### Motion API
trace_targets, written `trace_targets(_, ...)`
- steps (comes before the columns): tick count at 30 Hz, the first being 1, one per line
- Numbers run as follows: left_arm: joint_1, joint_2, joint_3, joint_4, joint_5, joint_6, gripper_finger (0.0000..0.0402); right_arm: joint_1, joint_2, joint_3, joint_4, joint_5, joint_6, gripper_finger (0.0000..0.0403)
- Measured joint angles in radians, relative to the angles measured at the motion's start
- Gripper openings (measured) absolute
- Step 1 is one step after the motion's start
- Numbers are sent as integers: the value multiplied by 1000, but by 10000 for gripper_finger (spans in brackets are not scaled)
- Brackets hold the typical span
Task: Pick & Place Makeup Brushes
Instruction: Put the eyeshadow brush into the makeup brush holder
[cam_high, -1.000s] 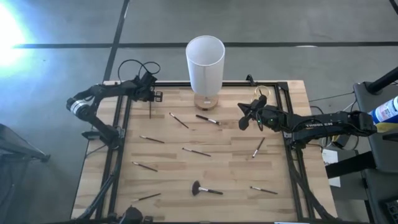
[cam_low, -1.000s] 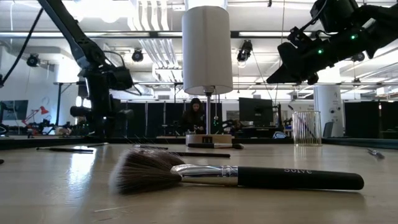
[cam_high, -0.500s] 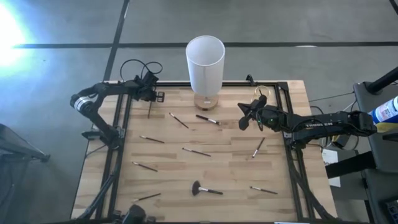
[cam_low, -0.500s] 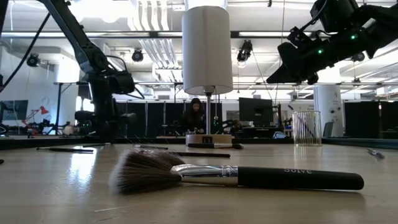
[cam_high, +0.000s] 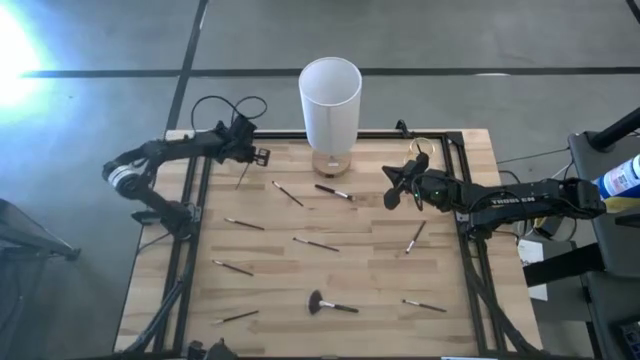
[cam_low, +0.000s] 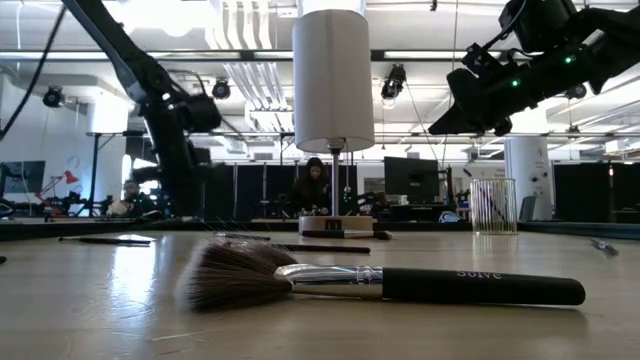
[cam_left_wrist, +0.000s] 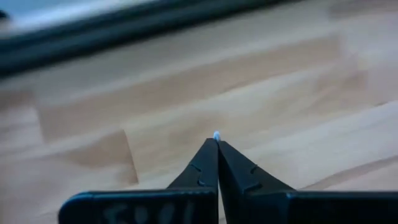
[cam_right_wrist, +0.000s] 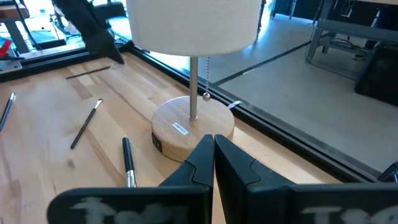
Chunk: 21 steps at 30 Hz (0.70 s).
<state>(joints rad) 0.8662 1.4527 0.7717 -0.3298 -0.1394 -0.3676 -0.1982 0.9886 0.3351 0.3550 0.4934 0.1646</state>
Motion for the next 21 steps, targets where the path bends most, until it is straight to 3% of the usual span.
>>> trace_targets(7, -123, -186, -109, 173, 6, -67, 1, 6, 0, -1, -1, -5, 1, 8)
trace_targets(16, -326, -350, -361, 659, 60, -179, 1, 6, 23, -2, 49, -143, 40, 8)
trace_targets(21, -359, -360, -372, 518, 55, -177, 4, 6, 70, -2, 84, -160, 46, 9)
